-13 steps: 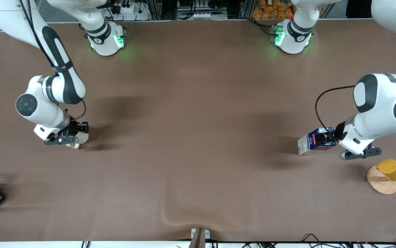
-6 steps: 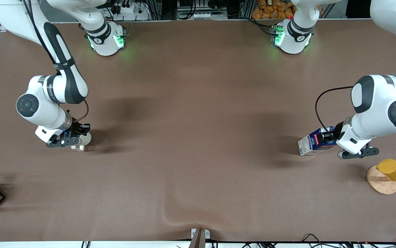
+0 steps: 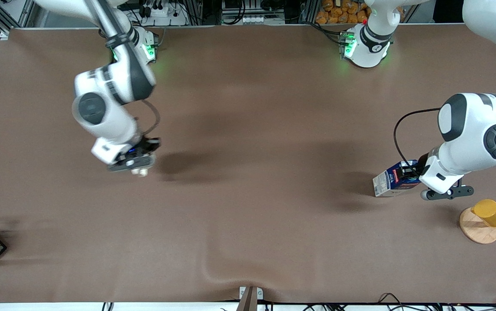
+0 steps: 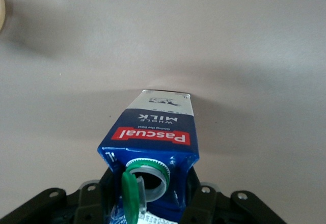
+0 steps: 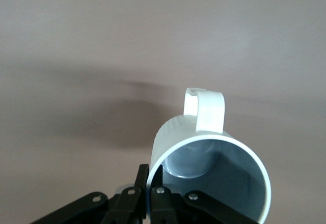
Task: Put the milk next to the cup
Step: 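Lift the mug with the right gripper while the left gripper lifts the carton, then lower the white mug at table center and open the right gripper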
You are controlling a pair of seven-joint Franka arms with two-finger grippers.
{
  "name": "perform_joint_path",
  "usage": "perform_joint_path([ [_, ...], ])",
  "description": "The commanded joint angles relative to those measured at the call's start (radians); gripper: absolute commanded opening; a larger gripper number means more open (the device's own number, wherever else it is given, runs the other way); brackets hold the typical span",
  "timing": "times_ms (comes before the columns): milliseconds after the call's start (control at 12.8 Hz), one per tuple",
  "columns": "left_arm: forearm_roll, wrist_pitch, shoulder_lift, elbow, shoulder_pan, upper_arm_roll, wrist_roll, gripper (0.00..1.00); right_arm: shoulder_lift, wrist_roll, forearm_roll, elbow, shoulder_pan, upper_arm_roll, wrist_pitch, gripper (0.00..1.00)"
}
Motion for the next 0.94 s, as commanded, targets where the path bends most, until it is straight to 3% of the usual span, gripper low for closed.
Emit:
perform_joint_path([
  [0, 0.025, -0.076, -0.024, 0.056, 0.000, -0.041, 0.010, 0.54, 0.023, 0.157, 0.011, -0.013, 0.182, -0.013, 0.009, 0.00],
  [312, 0.023, -0.115, -0.056, 0.081, 0.000, -0.116, -0.005, 0.54, 0.094, 0.291, 0.103, -0.026, 0.392, -0.013, 0.088, 0.00],
  [468, 0.016, -0.119, -0.057, 0.096, 0.001, -0.156, -0.022, 0.54, 0.123, 0.376, 0.114, -0.022, 0.414, -0.011, 0.194, 0.00],
  [624, 0.011, -0.121, -0.057, 0.102, 0.000, -0.202, -0.080, 0.54, 0.176, 0.415, 0.197, -0.015, 0.441, -0.011, 0.296, 0.00],
  [858, 0.013, -0.122, -0.053, 0.107, -0.012, -0.263, -0.203, 0.54, 0.219, 0.421, 0.205, 0.022, 0.448, -0.013, 0.304, 0.00],
])
